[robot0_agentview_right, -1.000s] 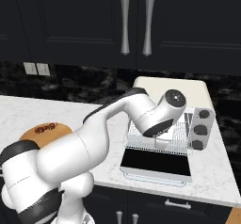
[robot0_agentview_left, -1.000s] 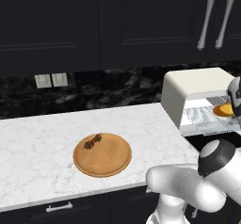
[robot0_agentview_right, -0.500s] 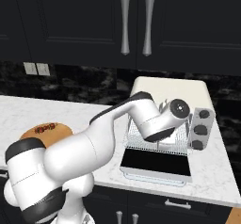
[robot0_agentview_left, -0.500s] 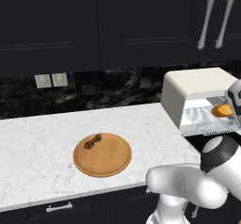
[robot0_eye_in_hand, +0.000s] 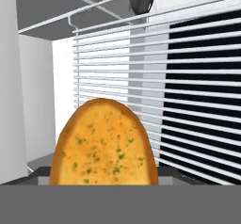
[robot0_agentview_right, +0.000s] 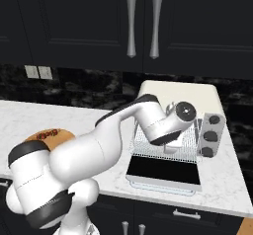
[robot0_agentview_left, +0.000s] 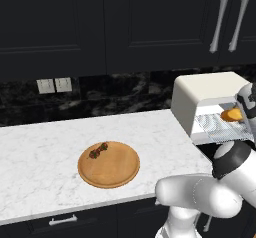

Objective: Pick up the kebab skewer and baguette bread, and place them inside the toaster oven. Close the toaster oven door and start by setting the timer.

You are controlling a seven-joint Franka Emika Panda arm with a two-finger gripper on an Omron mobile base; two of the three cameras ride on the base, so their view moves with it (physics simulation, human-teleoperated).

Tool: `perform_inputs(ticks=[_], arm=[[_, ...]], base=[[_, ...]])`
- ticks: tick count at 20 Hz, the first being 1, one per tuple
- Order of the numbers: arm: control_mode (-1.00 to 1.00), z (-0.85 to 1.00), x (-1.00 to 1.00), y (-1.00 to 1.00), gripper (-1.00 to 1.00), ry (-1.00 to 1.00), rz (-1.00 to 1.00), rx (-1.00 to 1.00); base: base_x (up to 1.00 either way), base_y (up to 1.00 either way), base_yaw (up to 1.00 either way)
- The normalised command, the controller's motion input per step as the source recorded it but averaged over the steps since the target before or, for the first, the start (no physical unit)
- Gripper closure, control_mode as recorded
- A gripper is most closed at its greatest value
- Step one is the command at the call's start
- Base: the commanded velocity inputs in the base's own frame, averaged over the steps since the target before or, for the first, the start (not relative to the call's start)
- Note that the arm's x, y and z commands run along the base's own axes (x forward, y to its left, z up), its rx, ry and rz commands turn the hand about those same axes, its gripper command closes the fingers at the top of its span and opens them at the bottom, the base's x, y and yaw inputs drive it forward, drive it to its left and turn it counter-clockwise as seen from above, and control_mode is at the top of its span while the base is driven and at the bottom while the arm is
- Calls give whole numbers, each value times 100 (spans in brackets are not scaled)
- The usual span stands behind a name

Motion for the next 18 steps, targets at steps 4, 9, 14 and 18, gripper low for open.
perform_inputs(ticks=[4, 9, 14, 18], arm=[[-100, 0, 42, 2, 100, 0, 0, 0], [-100, -1, 35, 0, 100, 0, 0, 0], [-100, -19, 14, 0, 100, 0, 0, 0], [-100, -22, 10, 0, 100, 0, 0, 0]], base=[[0, 0, 0], [0, 0, 0], [0, 0, 0], [0, 0, 0]])
